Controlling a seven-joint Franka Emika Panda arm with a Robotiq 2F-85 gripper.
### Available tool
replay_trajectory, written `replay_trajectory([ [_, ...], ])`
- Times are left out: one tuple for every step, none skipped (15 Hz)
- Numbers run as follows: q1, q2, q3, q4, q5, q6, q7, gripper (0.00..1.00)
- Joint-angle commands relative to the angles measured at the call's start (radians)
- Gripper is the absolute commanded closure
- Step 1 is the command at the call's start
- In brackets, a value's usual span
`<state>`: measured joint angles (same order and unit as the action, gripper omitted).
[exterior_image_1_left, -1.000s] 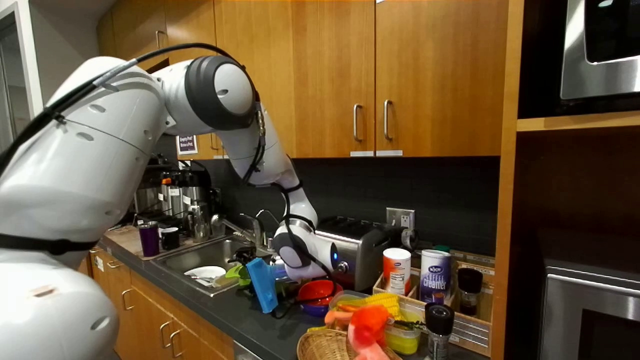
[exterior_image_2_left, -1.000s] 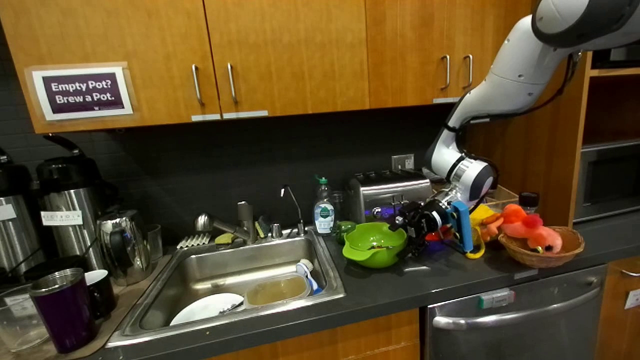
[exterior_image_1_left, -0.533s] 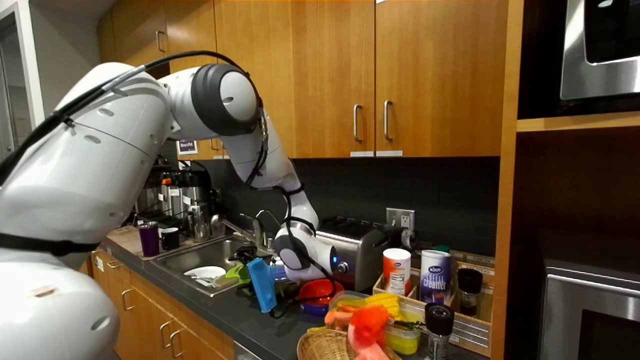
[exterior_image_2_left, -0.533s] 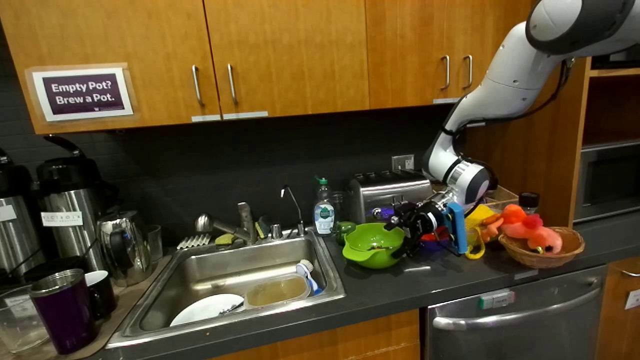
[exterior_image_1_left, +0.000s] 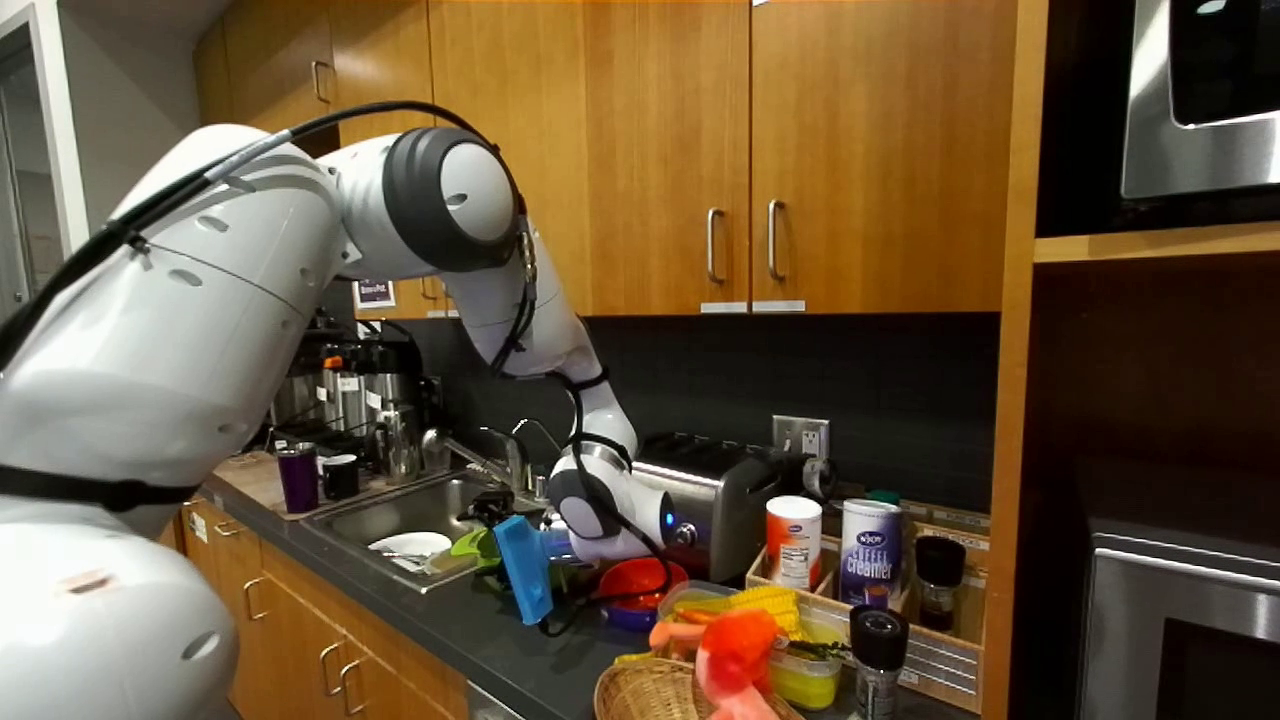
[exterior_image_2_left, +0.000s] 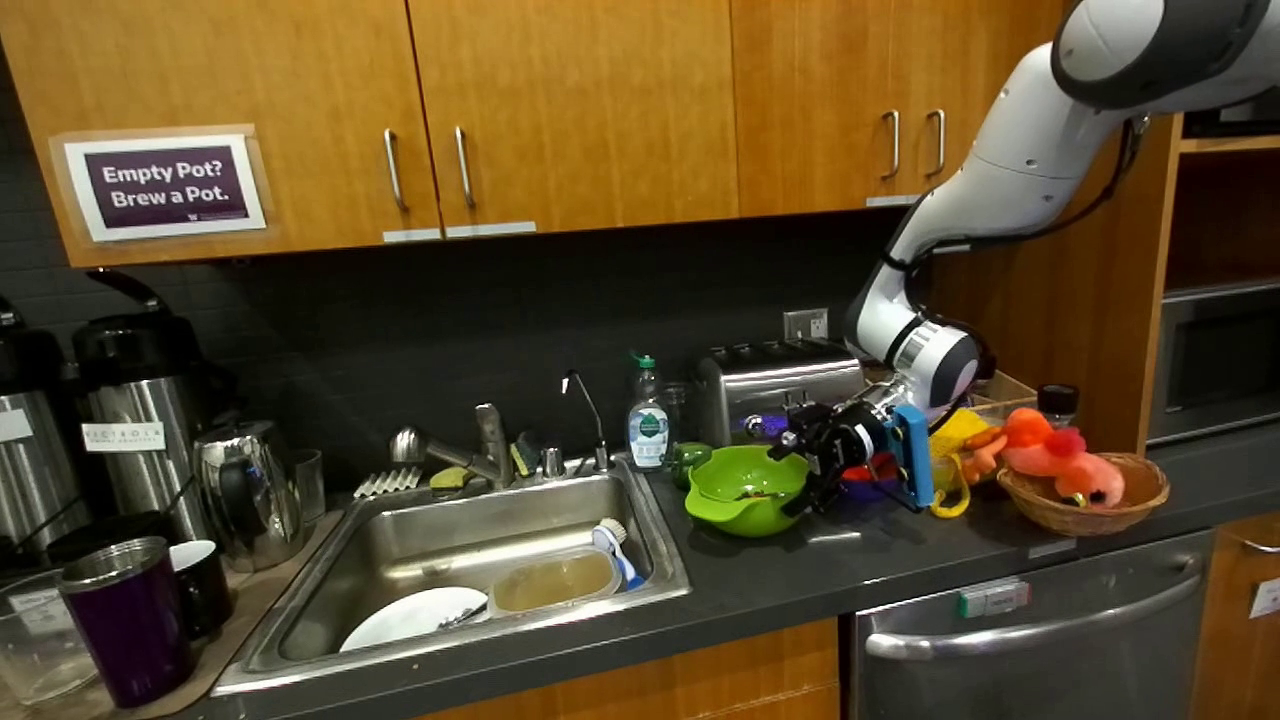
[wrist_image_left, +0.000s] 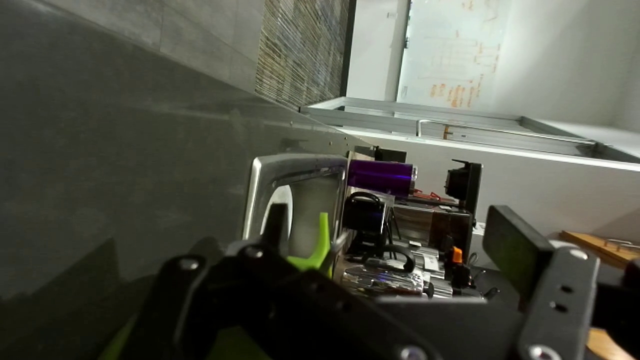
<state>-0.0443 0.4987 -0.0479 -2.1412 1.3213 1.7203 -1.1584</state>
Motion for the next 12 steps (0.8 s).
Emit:
replay_trajectory([
  [-0.009, 0.01, 0.006, 0.009, 0.017, -0.017, 0.004, 0.07],
  [-0.008, 0.008, 0.006, 0.007, 0.018, -0.016, 0.008, 0.22],
  [-0.008, 0.008, 0.006, 0.007, 0.018, -0.016, 0.009, 0.31],
  [-0.008, 0.009, 0.005, 0.008, 0.016, -0.015, 0.008, 0.39],
  [-0.007, 0.008, 0.005, 0.008, 0.016, -0.014, 0.01, 0.49],
  [-0.007, 0.008, 0.005, 0.009, 0.014, -0.014, 0.01, 0.56],
  [-0.006, 0.009, 0.005, 0.009, 0.013, -0.014, 0.011, 0.65],
  [-0.006, 0.007, 0.005, 0.009, 0.012, -0.013, 0.013, 0.73],
  [-0.005, 0.008, 0.005, 0.01, 0.01, -0.014, 0.012, 0.79],
  [-0.005, 0.007, 0.005, 0.01, 0.009, -0.013, 0.014, 0.88],
  [-0.004, 0.005, 0.005, 0.009, 0.008, -0.013, 0.014, 0.94],
  [-0.004, 0.005, 0.005, 0.009, 0.007, -0.013, 0.013, 1.0],
])
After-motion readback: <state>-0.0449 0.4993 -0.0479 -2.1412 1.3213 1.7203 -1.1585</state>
